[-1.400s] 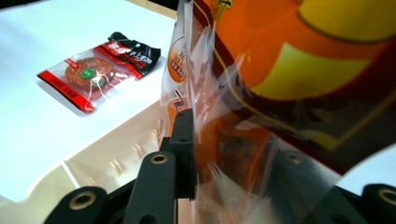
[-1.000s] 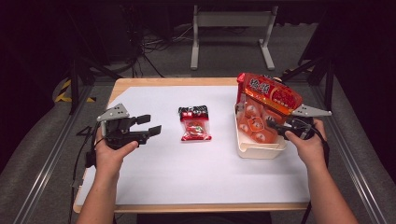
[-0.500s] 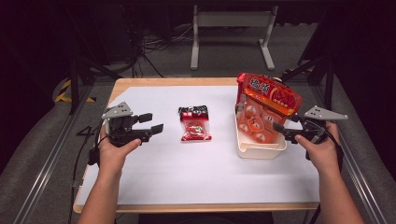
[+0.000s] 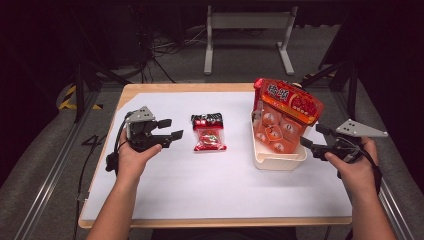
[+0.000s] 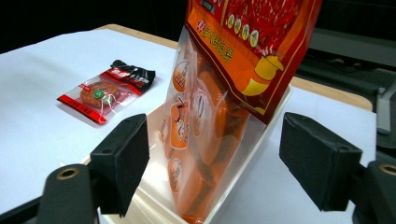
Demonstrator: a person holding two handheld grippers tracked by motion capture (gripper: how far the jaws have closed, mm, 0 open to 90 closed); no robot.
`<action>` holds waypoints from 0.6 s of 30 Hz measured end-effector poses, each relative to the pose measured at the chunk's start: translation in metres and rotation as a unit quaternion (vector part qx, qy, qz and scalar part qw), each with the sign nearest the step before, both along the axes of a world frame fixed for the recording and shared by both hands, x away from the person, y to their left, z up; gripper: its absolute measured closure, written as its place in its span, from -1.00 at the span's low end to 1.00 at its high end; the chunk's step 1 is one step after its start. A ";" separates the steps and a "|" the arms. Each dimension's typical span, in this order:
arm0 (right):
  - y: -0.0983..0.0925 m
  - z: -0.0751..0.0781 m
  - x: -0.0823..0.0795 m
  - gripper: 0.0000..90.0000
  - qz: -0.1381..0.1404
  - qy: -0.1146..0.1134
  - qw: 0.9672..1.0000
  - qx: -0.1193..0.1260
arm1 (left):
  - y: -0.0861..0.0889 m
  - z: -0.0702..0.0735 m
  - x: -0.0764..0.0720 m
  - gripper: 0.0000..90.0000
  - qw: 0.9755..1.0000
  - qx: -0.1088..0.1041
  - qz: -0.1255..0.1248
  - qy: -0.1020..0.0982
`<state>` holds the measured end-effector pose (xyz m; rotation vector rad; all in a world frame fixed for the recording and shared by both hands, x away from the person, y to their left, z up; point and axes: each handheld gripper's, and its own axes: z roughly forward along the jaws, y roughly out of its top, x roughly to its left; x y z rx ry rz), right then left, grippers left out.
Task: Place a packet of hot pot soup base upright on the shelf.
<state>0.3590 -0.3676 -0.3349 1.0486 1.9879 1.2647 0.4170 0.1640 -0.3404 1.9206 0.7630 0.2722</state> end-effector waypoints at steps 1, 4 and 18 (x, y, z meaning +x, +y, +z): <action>0.000 0.002 -0.003 -0.43 0.002 -0.002 1.000 -0.003 | -0.001 -0.001 0.002 -0.18 1.000 0.001 0.002 -0.002; 0.002 0.007 -0.010 -0.42 0.006 -0.007 1.000 0.001 | -0.005 -0.003 0.005 -0.18 1.000 0.005 0.004 0.002; 0.018 0.019 -0.025 -0.38 0.038 -0.014 0.999 -0.001 | -0.018 -0.013 0.021 -0.19 1.000 0.013 0.023 0.011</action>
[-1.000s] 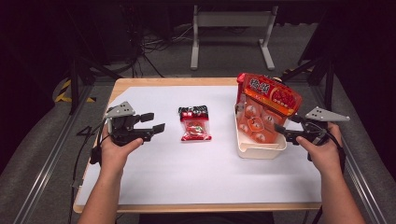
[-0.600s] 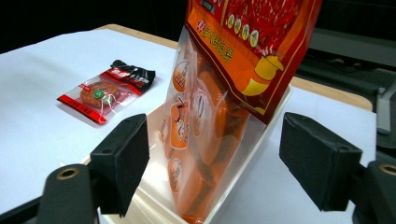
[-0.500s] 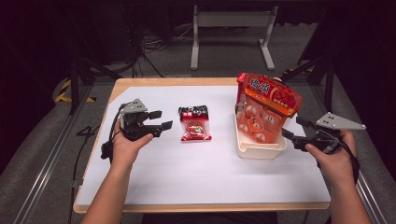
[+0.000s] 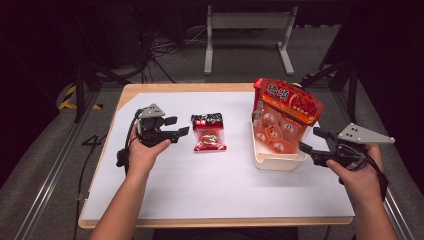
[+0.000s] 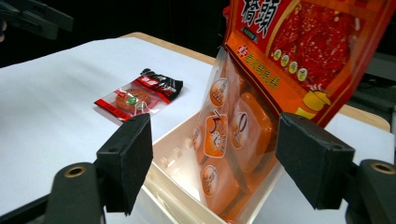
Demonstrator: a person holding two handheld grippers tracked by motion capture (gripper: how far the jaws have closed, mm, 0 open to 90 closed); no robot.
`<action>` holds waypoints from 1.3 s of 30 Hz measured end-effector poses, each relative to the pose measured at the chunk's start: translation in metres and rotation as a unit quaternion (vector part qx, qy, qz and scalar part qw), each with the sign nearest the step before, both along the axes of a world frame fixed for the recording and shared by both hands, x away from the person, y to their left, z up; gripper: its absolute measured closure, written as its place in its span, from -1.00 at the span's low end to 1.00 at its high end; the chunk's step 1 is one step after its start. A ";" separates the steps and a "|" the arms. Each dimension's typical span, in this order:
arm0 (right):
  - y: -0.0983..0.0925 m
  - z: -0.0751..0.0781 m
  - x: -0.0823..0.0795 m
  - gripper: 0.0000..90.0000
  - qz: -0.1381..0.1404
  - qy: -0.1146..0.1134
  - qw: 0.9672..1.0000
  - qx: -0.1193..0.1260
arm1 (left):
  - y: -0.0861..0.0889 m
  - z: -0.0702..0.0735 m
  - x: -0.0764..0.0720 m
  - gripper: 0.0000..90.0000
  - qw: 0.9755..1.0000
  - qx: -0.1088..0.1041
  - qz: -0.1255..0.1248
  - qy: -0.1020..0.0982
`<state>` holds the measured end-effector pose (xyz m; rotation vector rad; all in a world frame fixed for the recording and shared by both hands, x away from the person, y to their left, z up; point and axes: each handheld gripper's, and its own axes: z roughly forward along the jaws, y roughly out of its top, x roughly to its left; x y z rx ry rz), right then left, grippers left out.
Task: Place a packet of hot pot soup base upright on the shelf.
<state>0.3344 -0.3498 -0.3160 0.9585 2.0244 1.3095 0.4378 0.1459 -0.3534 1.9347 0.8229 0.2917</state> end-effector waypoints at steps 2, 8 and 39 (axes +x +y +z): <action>0.002 0.000 0.000 -0.38 0.002 0.001 1.000 -0.001 | -0.003 -0.003 0.003 -0.18 1.000 -0.001 0.001 0.003; 0.007 0.000 0.003 -0.39 0.010 0.000 1.000 -0.003 | -0.011 -0.012 0.014 -0.13 1.000 0.000 0.009 0.013; 0.020 -0.004 0.007 -0.44 0.036 0.000 0.999 -0.009 | -0.057 -0.080 0.070 -0.24 0.994 -0.004 0.056 0.093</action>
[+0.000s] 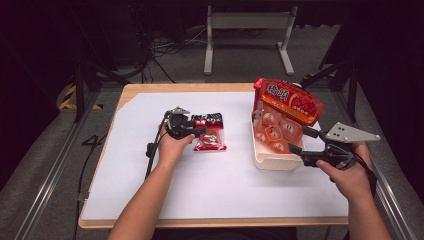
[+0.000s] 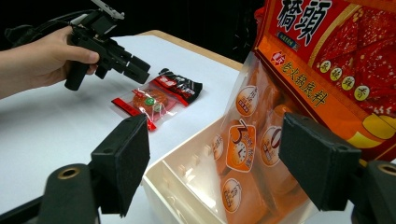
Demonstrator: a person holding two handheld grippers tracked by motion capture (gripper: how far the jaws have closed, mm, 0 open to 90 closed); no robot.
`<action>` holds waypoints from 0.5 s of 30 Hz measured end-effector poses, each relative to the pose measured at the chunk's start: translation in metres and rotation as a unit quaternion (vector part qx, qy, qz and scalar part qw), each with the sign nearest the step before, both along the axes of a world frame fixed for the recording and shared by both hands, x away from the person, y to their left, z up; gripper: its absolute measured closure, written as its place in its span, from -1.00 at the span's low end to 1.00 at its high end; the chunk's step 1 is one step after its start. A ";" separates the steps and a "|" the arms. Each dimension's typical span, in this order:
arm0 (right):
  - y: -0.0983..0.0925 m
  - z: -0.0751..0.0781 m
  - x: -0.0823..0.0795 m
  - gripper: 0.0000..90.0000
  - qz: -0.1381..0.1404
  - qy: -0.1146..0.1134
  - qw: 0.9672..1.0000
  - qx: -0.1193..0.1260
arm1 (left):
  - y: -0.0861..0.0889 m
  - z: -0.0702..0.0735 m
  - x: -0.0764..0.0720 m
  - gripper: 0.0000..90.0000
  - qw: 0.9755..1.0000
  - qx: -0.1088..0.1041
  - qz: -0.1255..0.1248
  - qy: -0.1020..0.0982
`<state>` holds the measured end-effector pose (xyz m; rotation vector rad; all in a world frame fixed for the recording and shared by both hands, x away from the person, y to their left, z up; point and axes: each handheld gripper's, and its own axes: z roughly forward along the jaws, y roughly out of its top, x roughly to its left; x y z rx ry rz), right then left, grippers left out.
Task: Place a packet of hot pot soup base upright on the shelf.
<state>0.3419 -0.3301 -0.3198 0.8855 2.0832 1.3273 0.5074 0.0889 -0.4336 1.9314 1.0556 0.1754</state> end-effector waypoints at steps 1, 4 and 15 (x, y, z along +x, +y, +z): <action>0.000 0.000 0.000 -0.45 -0.001 0.000 1.000 0.000 | -0.002 -0.001 0.002 -0.25 1.000 0.002 0.001 0.006; 0.001 -0.001 0.000 -0.45 0.000 0.002 1.000 -0.006 | -0.003 -0.004 0.005 -0.29 1.000 0.000 0.003 0.010; 0.002 -0.003 0.001 -0.45 0.001 0.003 1.000 -0.013 | -0.009 -0.017 0.009 -0.21 0.999 -0.014 -0.017 0.029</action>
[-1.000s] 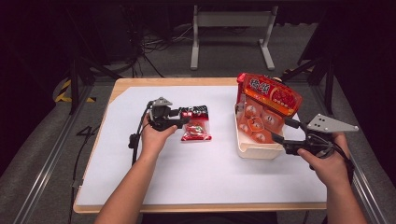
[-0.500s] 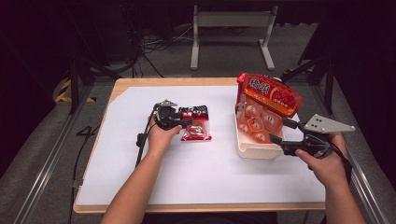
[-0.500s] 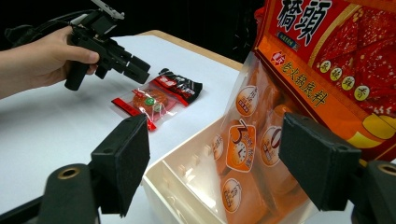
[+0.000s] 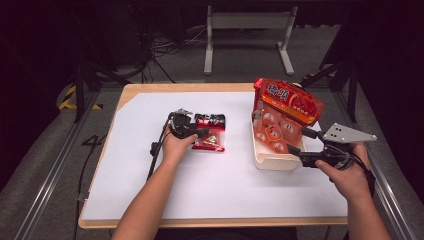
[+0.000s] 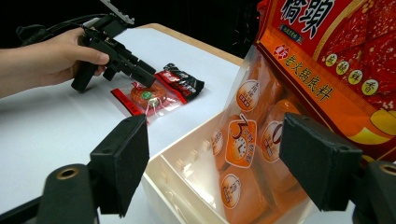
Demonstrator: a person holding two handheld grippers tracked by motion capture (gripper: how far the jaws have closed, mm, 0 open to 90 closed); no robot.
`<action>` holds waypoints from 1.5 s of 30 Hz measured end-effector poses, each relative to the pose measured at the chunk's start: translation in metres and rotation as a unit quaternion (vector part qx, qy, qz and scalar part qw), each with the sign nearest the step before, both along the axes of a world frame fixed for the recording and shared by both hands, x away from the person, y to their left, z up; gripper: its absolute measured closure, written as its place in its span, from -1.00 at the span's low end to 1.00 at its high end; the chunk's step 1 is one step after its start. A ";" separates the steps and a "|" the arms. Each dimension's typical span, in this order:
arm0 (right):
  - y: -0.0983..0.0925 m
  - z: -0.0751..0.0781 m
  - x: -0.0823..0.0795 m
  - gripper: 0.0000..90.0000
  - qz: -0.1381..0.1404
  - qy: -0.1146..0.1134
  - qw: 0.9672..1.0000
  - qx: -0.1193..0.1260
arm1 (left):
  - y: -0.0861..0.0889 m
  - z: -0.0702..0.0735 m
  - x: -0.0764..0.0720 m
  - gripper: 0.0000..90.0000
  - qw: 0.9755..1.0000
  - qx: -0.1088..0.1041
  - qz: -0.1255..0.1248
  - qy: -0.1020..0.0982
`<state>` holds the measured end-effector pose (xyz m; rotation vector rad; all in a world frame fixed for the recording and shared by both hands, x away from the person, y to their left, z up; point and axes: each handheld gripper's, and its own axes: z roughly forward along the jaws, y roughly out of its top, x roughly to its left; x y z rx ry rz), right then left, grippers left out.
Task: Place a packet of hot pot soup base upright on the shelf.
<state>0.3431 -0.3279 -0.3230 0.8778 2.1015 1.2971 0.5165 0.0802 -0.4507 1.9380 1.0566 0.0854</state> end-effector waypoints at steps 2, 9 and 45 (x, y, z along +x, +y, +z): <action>0.001 0.000 0.000 -0.45 0.000 0.001 1.000 0.000 | -0.003 -0.002 -0.001 -0.12 1.000 -0.009 -0.009 -0.001; 0.003 0.001 -0.001 -0.45 0.002 -0.001 1.000 0.000 | -0.006 0.001 -0.005 0.37 1.000 -0.005 -0.016 -0.018; 0.013 -0.001 0.002 -0.06 0.016 0.015 1.000 -0.010 | -0.004 0.069 -0.066 1.00 0.987 -0.032 -0.056 -0.149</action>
